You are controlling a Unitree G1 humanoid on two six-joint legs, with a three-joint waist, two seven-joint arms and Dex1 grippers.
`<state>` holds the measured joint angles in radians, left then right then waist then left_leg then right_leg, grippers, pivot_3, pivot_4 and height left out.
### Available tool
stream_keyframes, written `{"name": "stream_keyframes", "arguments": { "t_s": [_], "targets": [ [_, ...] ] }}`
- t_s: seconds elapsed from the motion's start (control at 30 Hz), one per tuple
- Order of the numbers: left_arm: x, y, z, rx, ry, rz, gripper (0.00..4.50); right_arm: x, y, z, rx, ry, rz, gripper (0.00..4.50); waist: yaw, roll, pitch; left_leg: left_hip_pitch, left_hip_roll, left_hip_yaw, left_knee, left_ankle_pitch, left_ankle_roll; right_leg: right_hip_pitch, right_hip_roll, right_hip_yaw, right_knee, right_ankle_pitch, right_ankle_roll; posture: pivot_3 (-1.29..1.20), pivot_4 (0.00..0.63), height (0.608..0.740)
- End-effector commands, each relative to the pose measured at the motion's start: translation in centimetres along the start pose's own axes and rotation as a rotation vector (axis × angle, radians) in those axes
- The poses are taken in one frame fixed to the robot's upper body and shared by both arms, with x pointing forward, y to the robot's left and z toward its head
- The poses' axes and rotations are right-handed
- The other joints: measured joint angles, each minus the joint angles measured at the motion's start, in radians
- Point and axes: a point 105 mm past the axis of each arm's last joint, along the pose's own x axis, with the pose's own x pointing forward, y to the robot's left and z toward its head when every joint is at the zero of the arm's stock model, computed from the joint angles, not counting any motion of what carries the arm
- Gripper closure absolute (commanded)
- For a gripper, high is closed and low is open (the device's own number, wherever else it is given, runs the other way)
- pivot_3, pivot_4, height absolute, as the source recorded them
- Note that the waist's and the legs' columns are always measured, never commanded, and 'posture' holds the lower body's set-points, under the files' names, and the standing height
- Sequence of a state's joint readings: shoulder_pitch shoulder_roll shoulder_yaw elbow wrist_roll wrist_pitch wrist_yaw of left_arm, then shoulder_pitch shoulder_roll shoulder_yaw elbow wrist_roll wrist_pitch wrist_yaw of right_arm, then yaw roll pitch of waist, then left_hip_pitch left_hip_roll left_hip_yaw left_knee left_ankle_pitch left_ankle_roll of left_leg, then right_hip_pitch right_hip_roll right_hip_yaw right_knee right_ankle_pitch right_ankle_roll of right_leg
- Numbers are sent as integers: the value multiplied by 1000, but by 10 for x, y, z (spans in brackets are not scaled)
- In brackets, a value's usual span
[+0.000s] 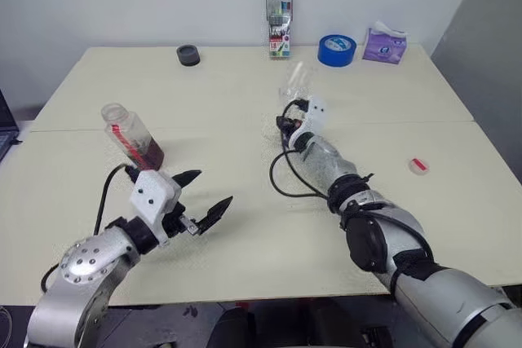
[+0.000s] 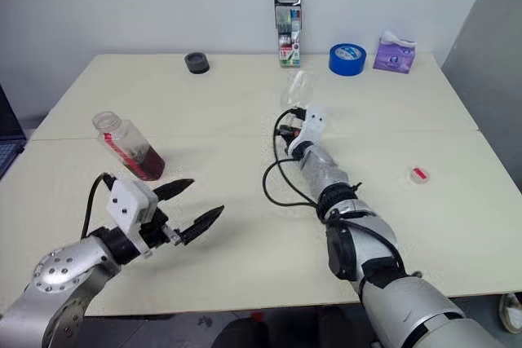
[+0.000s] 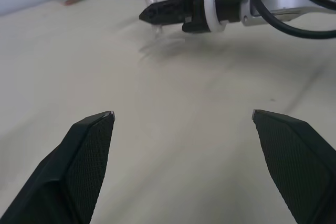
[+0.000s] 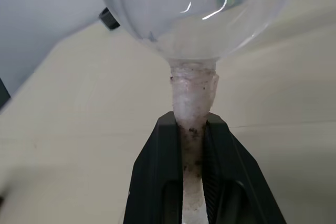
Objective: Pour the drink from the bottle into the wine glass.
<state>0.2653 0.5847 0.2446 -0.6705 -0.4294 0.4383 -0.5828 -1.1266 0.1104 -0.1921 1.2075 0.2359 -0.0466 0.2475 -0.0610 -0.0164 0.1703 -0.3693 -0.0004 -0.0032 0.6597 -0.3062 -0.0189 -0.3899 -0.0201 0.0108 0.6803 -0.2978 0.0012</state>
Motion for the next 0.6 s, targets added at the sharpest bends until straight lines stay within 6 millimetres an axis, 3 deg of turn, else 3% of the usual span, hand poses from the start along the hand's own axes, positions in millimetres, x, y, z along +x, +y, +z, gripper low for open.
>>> {"name": "stream_keyframes", "arguments": {
  "t_s": [0.03, 0.17, 0.3, 0.47, 0.6],
  "targets": [
    [-10, -6, 7, 37, -39, 54, 0, 1, 21, 20, -172, -125, 59, 4323, 4, 0, 0, -1, 0, 0, 0, 0, 0, -1, 0, 0, -1, 0, 0, 0, 150, 740],
    [-14, -14, 0, 2, -36, 108, 0, -4, 18, -4, -237, -80, 50, 4323, 14, -1, 0, -9, 0, -3, 3, 0, 0, -6, -1, -3, 0, 0, 0, 0, 150, 740],
    [-17, -17, -4, -2, -35, 144, 0, -17, -6, -24, -285, -25, 22, 4323, 21, -1, -1, -10, -1, -4, 3, 0, 0, -7, -1, -4, 0, 0, 0, 0, 150, 740],
    [-14, -22, -4, -18, -46, 145, 0, -35, -27, -31, -334, 11, 1, 4323, 34, -1, -2, -10, -1, -7, 4, 0, 0, -5, -1, -6, 0, 0, 0, 0, 150, 740],
    [-12, -22, -6, -18, -48, 146, 0, -46, -28, -36, -285, 43, -12, 4323, 36, -2, -3, -10, -2, -9, 4, 0, 0, -4, -2, -8, -1, 0, 0, 0, 150, 740]
  ]
}}
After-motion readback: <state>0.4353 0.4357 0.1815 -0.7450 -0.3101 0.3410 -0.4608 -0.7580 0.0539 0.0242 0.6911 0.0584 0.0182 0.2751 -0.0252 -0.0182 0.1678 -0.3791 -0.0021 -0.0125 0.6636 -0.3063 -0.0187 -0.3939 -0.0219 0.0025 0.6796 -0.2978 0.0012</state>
